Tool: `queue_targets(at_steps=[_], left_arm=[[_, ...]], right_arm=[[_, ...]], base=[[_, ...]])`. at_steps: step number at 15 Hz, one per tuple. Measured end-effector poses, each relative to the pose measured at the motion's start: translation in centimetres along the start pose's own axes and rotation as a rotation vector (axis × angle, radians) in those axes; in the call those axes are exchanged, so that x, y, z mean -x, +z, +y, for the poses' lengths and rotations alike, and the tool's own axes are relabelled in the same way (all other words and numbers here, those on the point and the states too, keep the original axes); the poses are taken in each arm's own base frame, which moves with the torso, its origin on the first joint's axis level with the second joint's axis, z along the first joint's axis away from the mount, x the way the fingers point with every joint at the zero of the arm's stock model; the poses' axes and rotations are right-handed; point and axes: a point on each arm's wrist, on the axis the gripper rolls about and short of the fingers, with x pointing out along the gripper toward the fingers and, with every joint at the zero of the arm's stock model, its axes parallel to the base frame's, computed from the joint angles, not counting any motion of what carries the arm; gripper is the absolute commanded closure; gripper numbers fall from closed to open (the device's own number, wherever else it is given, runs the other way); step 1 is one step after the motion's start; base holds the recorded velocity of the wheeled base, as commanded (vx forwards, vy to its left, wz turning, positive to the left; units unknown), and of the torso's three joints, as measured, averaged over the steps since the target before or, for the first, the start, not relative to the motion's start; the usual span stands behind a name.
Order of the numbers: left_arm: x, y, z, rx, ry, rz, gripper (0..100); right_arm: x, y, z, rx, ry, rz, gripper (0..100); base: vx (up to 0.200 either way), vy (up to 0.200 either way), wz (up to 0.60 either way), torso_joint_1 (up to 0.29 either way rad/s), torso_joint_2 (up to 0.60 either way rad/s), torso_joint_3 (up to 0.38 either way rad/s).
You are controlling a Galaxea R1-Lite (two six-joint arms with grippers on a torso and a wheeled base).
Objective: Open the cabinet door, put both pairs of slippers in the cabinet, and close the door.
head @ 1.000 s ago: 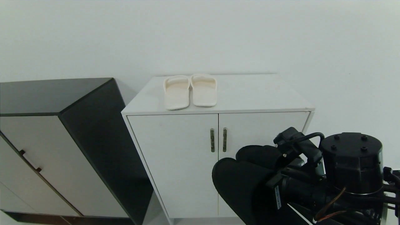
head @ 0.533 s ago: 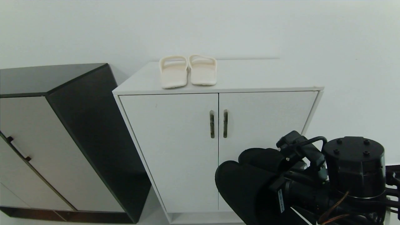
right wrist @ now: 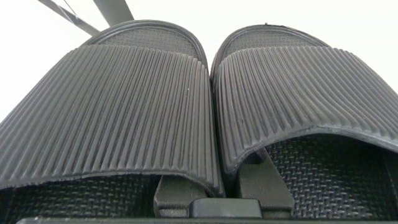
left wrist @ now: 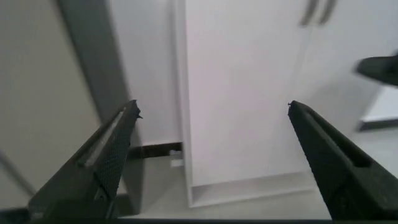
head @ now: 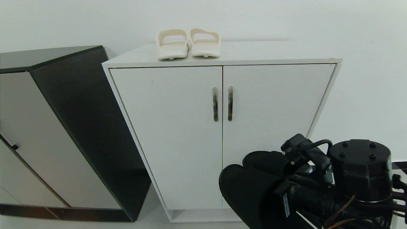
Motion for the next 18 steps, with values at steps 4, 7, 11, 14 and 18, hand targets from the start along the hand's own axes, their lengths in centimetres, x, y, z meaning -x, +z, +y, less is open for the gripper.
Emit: queue_targets(at_steps=[4,7,11,14,18], left_arm=[[-3.7,4.0,-0.1,0.029,-0.295,0.078,0],[-8.2,6.7,-0.4,0.090,-0.465,0.115,0],[-14.6,9.7,-2.6,0.173,-0.590,0.059,0],[-18.6,11.5,-6.3,0.199,-0.668,0.045,0],[-21.7,13.2,-11.3,0.229,-0.785,0.049,0]], right_arm=[[0.0,-0.1,0.0,0.001,0.003,0.006,100],[-0.2,-0.4,0.0,0.003,0.002,0.017,100],[-0.8,-0.9,0.0,0.007,-0.003,0.041,100],[-0.9,-0.9,0.1,0.007,-0.002,0.044,100],[-1.3,-1.5,0.0,0.010,-0.006,0.064,100]], base=[[0.000,0.000,0.00,-0.016,0.33,0.308],[0.000,0.000,0.00,0.002,0.05,0.046],[0.000,0.000,0.00,0.000,0.00,0.000],[0.000,0.000,0.00,0.000,0.00,0.000],[0.000,0.000,0.00,0.000,0.00,0.000]])
